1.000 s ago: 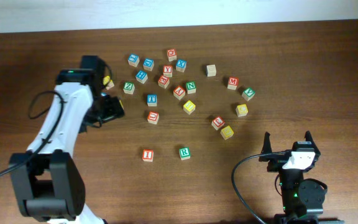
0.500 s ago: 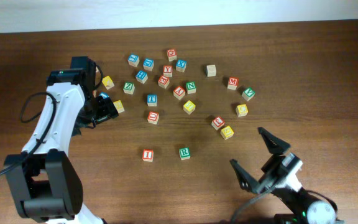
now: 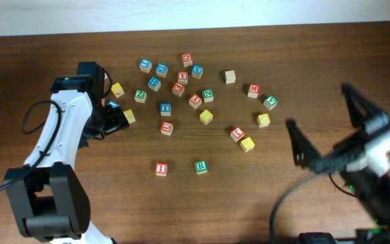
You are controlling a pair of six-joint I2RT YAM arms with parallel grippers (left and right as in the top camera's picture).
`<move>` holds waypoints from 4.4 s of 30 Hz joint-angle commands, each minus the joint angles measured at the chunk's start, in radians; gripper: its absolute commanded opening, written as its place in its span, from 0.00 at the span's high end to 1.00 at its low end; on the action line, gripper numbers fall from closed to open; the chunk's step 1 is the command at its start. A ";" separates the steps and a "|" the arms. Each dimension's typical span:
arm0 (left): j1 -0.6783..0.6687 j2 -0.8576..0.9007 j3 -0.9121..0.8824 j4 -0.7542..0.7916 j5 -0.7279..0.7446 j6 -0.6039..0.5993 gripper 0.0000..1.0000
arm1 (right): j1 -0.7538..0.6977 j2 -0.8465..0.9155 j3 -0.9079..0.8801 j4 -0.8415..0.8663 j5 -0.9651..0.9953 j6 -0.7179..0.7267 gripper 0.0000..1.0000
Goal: Spell out ICRA
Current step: 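Move the right gripper forward over the yellow C block, then lower the right gripper and grasp the yellow C block, then carry the C block and set it between I and R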
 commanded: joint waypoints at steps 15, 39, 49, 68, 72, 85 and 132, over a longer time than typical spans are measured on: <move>0.002 0.005 0.000 -0.004 -0.013 -0.013 0.01 | -0.003 1.048 0.702 -0.964 0.350 0.150 0.02; 0.002 0.005 0.000 -0.004 -0.013 -0.013 0.01 | 0.225 1.457 0.606 -0.898 0.612 0.031 0.22; 0.002 0.005 0.000 -0.004 -0.013 -0.013 0.01 | 0.178 1.472 0.519 -0.725 0.470 -0.047 0.25; 0.002 0.005 0.000 -0.004 -0.013 -0.013 0.01 | 0.153 1.505 0.537 -0.718 0.399 0.005 0.82; 0.002 0.005 0.000 -0.004 -0.013 -0.013 0.01 | 0.153 1.502 0.681 -0.865 0.397 0.005 0.82; 0.002 0.005 0.000 -0.004 -0.013 -0.013 0.01 | 0.304 1.248 1.111 -1.421 0.178 -0.045 0.78; 0.002 0.005 0.000 -0.004 -0.013 -0.013 0.01 | 0.859 1.284 0.158 -0.286 0.327 0.745 0.60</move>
